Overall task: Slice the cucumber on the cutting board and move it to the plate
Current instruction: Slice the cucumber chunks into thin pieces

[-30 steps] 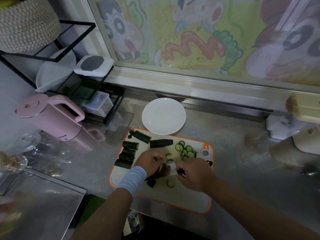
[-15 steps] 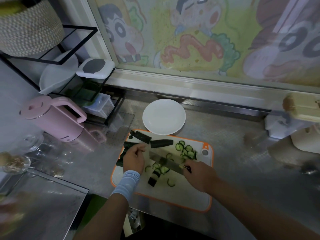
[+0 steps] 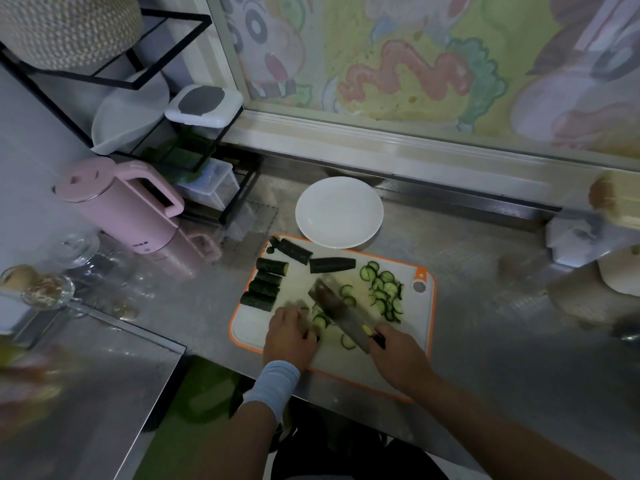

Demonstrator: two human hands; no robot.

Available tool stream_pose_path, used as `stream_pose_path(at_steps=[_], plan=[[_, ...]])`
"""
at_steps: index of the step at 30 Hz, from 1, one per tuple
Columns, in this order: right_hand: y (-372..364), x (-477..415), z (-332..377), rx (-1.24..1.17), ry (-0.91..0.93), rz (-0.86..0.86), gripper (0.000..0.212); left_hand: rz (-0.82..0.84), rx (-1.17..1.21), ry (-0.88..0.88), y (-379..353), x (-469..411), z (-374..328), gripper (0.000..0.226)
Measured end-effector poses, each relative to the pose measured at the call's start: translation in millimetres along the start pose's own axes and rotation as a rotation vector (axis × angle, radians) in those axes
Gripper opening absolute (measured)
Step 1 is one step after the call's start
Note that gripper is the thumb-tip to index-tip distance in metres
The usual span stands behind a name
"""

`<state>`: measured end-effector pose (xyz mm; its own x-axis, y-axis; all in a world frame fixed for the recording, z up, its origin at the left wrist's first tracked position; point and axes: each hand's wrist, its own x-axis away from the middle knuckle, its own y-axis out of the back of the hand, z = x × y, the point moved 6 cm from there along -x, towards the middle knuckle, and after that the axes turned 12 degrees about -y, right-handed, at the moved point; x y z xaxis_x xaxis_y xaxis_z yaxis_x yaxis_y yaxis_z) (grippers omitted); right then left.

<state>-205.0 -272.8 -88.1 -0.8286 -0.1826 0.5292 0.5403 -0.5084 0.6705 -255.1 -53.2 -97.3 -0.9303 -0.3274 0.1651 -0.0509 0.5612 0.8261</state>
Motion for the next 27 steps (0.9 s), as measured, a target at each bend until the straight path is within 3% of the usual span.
stream_pose_path(at_steps=[3, 5, 10, 14, 17, 20, 25, 27], plan=[[14, -5, -2, -0.044, -0.009, -0.081, 0.017, -0.041, -0.067, -0.034, -1, -1, -4, 0.061], [21, -8, 0, -0.074, -0.015, -0.107, 0.017, 0.000, -0.036, -0.025, -5, -6, -8, 0.065], [24, -8, 8, -0.111, -0.015, -0.124, 0.017, 0.056, 0.091, -0.093, -11, -23, -28, 0.049], [28, -6, 11, -0.122, -0.002, -0.138, 0.014, 0.072, 0.115, -0.192, -9, -25, -38, 0.055], [31, -5, 12, -0.115, -0.002, -0.156, 0.014, 0.029, -0.140, -0.433, -8, -15, -50, 0.051], [33, -6, 13, -0.121, 0.007, -0.160, 0.014, 0.134, -0.385, -0.567, -23, -9, -64, 0.041], [33, -7, 10, -0.128, 0.006, -0.184, 0.013, 0.066, -0.301, -0.524, -18, -27, -58, 0.013], [33, -9, 9, -0.128, -0.001, -0.186, 0.014, 0.023, -0.223, -0.459, -12, -36, -53, 0.017]])
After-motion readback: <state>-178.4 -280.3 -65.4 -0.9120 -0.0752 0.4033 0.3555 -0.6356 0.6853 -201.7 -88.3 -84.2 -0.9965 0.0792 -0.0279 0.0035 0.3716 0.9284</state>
